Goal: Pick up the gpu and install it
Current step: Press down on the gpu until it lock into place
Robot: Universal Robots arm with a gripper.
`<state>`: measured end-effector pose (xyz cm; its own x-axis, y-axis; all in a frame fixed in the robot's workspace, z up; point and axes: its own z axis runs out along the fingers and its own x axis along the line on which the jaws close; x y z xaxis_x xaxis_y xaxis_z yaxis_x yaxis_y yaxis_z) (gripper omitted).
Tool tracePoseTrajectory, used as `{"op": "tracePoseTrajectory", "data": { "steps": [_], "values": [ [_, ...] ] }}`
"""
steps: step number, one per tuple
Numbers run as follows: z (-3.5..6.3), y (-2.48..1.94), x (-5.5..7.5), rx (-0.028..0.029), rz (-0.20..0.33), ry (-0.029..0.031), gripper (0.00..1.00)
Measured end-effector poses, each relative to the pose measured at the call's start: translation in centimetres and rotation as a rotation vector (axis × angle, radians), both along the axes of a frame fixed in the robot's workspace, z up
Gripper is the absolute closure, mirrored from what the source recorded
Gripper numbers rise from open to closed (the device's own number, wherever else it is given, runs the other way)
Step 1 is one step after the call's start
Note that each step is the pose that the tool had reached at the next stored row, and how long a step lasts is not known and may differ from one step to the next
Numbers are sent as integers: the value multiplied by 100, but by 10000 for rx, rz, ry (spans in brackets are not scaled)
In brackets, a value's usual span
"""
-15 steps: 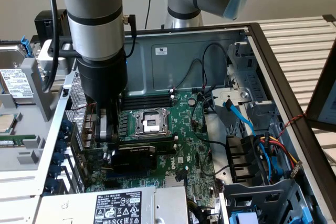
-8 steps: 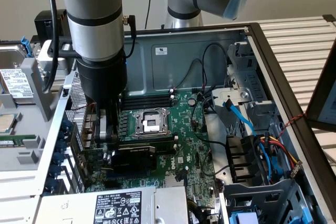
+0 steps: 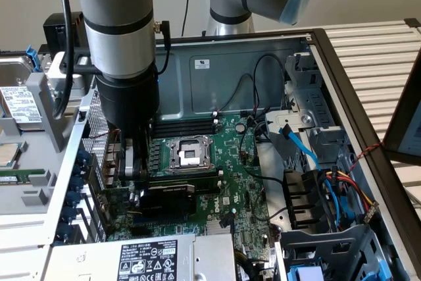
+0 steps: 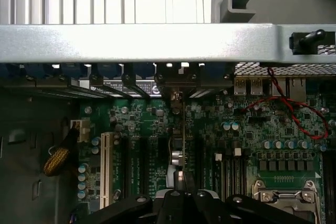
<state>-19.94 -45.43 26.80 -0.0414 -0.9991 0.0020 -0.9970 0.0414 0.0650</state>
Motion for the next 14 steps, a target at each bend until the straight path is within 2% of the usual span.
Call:
{"op": "tracePoseTrajectory", "data": {
  "steps": [9,14],
  "values": [
    [21,-10,28,2,0,3,89],
    [70,-15,32,0,2,9,89]
  ]
}}
